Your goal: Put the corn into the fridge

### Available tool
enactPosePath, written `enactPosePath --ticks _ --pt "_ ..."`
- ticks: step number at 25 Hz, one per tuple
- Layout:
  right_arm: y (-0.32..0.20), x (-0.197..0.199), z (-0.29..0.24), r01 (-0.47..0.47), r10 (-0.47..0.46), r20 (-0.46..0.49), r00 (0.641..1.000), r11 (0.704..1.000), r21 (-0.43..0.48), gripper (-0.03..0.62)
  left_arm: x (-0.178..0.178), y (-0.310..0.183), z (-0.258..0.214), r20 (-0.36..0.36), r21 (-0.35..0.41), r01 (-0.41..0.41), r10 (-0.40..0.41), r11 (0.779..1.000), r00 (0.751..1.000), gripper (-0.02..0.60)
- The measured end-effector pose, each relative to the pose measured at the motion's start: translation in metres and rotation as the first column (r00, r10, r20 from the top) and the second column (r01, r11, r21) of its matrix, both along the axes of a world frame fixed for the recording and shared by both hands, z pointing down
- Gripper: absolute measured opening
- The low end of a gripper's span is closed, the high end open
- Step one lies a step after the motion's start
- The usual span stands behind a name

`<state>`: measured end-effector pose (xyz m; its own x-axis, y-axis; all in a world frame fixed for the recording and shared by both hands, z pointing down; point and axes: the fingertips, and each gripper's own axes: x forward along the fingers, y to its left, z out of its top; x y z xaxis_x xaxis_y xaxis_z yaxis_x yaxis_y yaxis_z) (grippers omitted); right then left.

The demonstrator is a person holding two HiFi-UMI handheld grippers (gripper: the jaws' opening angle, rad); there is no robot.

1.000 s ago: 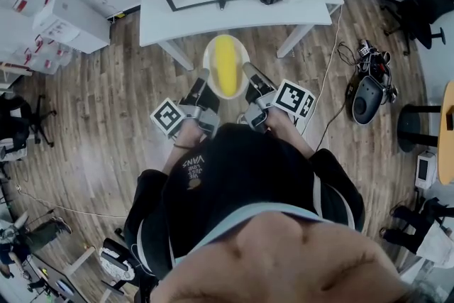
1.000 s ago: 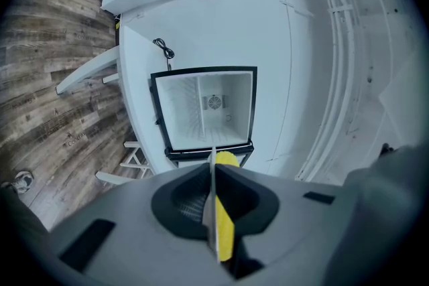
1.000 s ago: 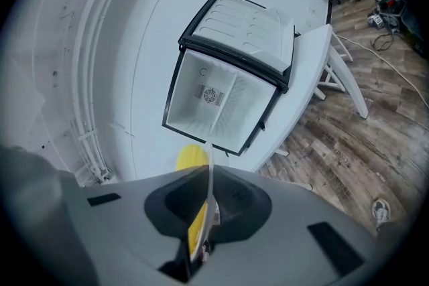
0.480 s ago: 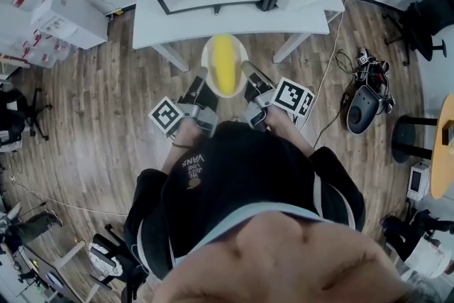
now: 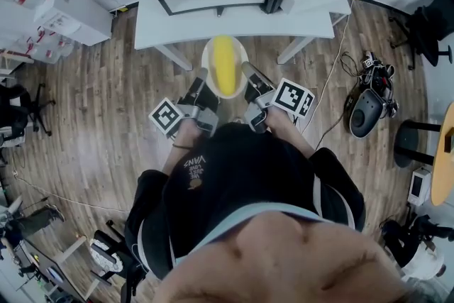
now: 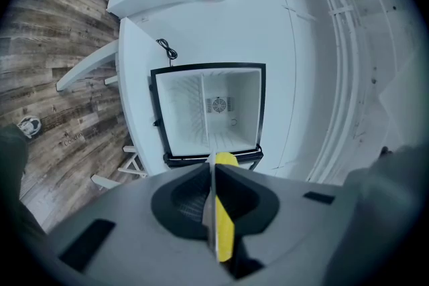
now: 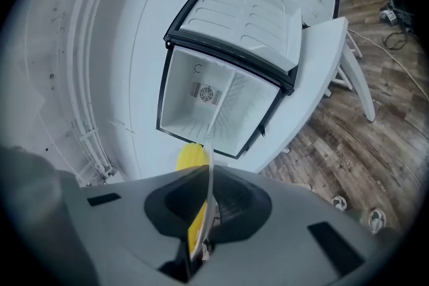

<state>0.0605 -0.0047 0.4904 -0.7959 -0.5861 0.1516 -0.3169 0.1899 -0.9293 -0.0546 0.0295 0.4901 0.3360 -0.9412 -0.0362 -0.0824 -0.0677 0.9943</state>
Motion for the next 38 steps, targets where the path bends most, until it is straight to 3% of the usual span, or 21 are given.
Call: enactPosePath --ticks 12,23,38 --pt "-0.041 -0.01 0.002 -0.076 0.076 -0.001 0.997 0.997 -0.009 0.023 -0.012 -0.047 0.001 0.0 -0.008 -0.063 0.063 0.998 0.998 0.029" --pt "-0.08 -0.041 -0.002 -0.08 0.08 0.002 0.997 0.997 -0.005 0.023 -0.044 -0.088 -0.002 0.007 -0.012 -0.074 0.074 0.997 0.997 0.029" --pt "-0.122 -0.053 -0.006 -0.126 0.126 0.004 0.992 0.992 0.004 0.023 -0.056 -0.135 -0.004 0.013 -0.01 -0.121 0.121 0.993 0.993 0.029"
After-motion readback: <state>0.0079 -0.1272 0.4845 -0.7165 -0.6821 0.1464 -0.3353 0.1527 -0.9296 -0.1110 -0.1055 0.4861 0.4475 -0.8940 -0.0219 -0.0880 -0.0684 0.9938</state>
